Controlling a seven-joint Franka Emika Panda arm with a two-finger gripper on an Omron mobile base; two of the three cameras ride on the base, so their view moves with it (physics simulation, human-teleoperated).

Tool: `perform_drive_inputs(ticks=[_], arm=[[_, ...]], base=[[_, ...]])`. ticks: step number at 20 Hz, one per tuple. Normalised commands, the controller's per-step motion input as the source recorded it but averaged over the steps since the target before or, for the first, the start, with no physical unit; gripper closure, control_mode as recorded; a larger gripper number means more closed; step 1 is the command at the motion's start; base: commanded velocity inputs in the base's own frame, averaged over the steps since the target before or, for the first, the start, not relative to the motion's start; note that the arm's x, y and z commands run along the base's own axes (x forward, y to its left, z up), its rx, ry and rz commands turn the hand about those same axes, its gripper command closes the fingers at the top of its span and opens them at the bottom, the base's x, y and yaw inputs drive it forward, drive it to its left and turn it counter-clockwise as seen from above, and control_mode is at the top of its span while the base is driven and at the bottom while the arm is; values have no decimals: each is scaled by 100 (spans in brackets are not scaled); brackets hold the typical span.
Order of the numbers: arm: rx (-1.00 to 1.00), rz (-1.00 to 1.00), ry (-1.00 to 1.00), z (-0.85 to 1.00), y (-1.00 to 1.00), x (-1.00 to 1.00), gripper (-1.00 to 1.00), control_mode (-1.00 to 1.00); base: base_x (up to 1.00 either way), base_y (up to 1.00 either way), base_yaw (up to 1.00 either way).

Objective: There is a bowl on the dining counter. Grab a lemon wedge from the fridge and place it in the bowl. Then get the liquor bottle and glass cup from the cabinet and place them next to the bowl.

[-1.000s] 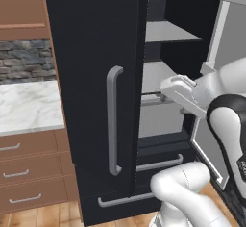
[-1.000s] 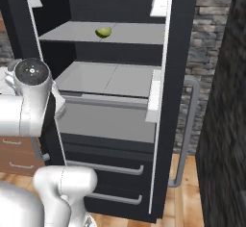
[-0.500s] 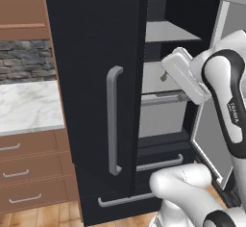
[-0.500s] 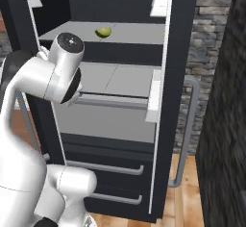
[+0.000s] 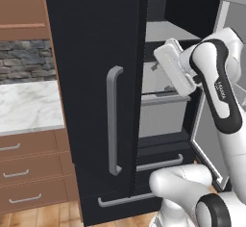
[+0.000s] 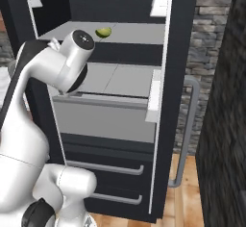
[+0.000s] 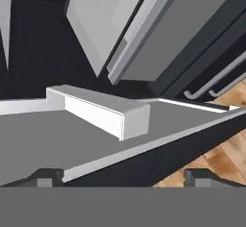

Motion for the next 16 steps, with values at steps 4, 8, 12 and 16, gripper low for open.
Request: perform_drive_inputs(ticks=[4, 8, 12, 16], arm=[[8, -5, 0, 0, 21, 42, -100, -100], [4, -4, 0, 0, 21, 37, -100, -100], [1, 0, -3, 0, 28, 2, -100, -100], [0, 2, -7, 0, 38, -34, -100, -100]], base=[[0, 0, 0], [0, 0, 0], [0, 0, 0], [0, 0, 0]])
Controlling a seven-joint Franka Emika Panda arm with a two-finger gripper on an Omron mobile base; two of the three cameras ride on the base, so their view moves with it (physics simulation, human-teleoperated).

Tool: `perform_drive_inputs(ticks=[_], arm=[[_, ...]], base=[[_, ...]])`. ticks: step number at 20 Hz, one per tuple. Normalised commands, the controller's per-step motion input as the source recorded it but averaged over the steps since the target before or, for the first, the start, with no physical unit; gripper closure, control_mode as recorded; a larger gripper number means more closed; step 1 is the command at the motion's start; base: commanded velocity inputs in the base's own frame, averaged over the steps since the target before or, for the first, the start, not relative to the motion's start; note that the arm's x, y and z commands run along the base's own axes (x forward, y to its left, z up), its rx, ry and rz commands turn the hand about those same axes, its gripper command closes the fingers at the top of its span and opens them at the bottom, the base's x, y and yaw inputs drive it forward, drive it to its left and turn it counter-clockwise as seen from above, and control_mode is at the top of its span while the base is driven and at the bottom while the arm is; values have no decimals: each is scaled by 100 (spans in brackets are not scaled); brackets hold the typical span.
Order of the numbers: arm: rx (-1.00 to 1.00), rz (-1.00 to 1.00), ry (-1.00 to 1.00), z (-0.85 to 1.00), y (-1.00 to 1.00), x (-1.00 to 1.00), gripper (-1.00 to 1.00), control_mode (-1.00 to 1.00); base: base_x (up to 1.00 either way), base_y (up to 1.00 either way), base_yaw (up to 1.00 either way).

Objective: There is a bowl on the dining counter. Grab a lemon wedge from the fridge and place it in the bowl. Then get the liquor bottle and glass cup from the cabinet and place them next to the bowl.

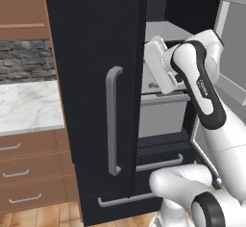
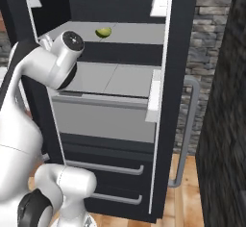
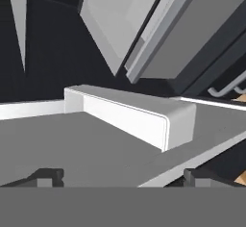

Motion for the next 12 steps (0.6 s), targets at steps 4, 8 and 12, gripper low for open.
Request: perform_drive_inputs(ticks=[4, 8, 12], arm=[[0, 7, -6, 0, 46, -46, -100, -100], [0, 8, -5, 0, 50, -44, -100, -100], [0, 7, 0, 0, 57, -25, -100, -100]], base=[[0, 0, 0], [0, 0, 0], [0, 0, 0]])
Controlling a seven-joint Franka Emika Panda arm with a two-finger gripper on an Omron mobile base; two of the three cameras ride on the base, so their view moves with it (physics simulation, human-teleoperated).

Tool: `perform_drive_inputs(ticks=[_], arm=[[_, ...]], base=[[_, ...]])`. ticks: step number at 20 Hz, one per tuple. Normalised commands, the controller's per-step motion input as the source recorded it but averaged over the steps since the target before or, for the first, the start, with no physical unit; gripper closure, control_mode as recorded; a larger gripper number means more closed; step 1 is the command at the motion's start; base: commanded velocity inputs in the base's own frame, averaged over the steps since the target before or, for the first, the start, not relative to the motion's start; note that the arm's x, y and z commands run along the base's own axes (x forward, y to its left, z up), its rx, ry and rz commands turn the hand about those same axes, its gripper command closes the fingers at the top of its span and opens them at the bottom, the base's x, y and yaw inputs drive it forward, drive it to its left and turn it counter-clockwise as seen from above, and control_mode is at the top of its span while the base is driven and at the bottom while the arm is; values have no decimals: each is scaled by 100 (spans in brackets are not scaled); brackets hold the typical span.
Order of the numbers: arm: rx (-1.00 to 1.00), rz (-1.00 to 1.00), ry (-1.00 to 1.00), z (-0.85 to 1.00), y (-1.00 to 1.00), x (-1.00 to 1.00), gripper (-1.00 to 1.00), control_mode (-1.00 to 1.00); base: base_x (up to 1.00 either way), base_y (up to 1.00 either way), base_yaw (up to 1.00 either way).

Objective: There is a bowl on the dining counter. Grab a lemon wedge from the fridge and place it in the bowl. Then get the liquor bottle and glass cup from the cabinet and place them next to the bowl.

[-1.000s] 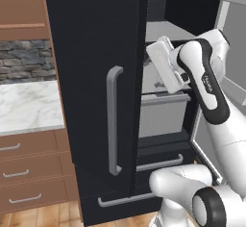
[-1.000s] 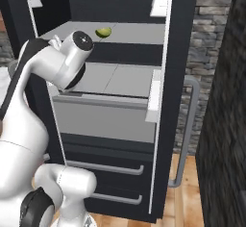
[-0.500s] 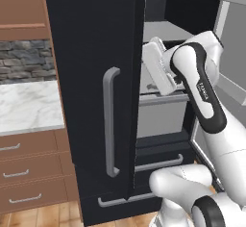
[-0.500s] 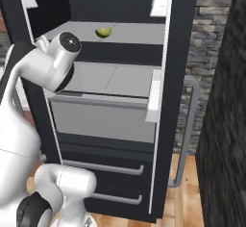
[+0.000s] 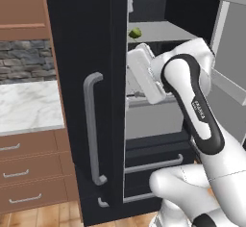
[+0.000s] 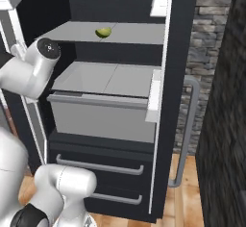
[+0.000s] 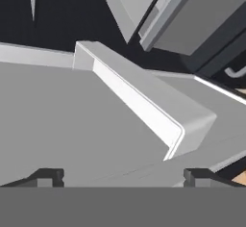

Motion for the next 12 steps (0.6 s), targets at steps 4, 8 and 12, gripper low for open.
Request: perform_drive_inputs(ticks=[4, 8, 12], arm=[[0, 3, 1, 11, 59, 0, -100, -100], [0, 0, 0, 20, 61, 3, -100, -100], [0, 0, 0, 18, 62, 0, -100, -100]], base=[[0, 0, 0], [0, 0, 0], [0, 0, 0]])
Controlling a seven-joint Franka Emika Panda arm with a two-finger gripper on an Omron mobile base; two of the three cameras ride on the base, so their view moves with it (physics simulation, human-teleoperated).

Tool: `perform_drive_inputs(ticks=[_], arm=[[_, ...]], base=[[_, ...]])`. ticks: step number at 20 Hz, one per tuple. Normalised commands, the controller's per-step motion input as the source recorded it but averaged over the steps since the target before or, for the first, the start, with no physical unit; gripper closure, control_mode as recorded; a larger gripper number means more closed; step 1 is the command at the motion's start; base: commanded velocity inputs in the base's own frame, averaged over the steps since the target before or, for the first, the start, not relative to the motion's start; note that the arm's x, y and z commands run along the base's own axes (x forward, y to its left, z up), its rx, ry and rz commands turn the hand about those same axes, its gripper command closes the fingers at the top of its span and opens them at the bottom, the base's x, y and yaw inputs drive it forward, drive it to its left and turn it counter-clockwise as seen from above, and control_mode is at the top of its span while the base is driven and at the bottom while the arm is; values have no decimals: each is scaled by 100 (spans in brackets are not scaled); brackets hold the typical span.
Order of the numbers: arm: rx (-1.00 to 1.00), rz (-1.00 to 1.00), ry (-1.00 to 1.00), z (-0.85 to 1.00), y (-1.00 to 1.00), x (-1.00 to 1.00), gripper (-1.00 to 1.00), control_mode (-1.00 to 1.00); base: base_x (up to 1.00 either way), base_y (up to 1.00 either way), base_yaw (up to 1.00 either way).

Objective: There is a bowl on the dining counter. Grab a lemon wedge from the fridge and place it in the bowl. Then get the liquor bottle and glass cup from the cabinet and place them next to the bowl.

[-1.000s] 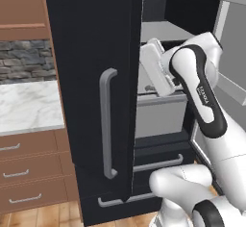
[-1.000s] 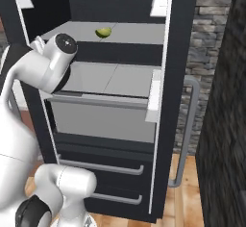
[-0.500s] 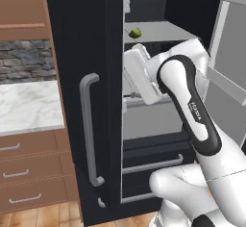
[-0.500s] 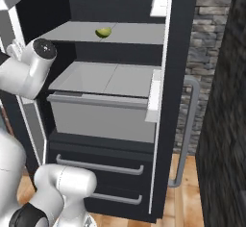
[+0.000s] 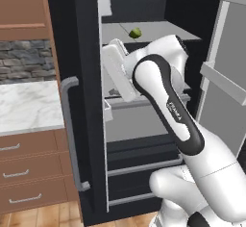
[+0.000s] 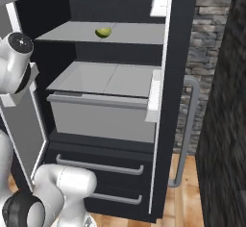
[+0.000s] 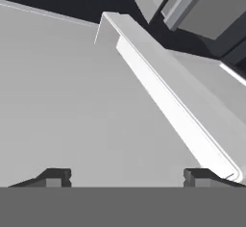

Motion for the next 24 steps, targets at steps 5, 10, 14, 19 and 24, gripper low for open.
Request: perform_drive_inputs(ticks=[5, 10, 14, 19, 24], arm=[[0, 0, 0, 13, 60, 0, -100, -100], [-9, 0, 0, 0, 49, 0, -100, -100], [-17, 0, 0, -2, 17, 0, -100, -100], [-13, 0, 1, -13, 0, 3, -100, -100], [-5, -2, -14, -4, -34, -13, -100, -100]], base=[[0, 0, 0], [0, 0, 0], [0, 0, 0], [0, 0, 0], [0, 0, 0]])
